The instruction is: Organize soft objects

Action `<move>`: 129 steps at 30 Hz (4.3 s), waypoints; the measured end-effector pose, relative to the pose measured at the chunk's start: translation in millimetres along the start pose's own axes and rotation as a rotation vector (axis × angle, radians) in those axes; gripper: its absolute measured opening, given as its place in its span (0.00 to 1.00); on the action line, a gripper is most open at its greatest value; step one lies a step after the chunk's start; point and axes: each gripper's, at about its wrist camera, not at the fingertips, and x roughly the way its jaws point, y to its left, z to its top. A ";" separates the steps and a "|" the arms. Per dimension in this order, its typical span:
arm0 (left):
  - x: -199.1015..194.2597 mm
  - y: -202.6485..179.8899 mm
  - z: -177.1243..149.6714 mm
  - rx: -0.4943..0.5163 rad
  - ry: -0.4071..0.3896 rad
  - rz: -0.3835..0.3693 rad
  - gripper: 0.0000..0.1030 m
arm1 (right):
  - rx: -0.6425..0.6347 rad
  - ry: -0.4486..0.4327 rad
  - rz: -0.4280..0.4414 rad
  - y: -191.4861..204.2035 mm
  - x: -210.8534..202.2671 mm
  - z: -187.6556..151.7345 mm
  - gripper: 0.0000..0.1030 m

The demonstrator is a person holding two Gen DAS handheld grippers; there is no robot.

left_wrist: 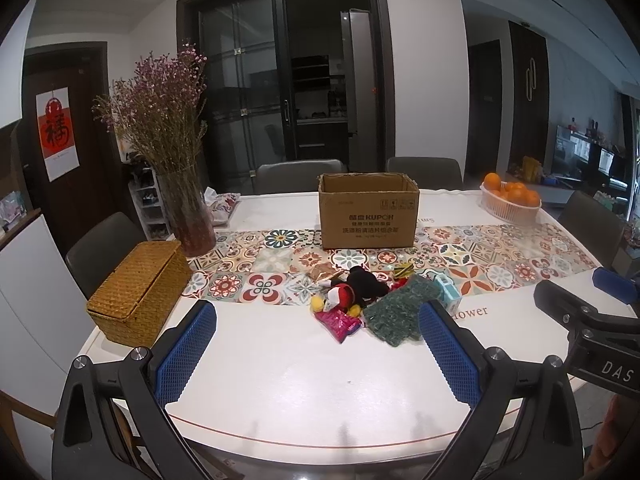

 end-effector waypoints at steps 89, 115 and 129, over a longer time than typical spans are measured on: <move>133.6 -60.2 10.6 0.248 0.140 -0.291 0.98 | 0.101 0.200 -0.052 -39.3 107.4 12.9 0.98; 247.8 -104.8 -16.1 0.412 0.299 -0.416 0.93 | -0.007 0.493 0.030 -55.9 242.9 1.7 0.77; 298.4 -117.8 -29.2 0.445 0.407 -0.493 0.93 | -0.087 0.572 0.118 -53.9 296.1 -0.2 0.70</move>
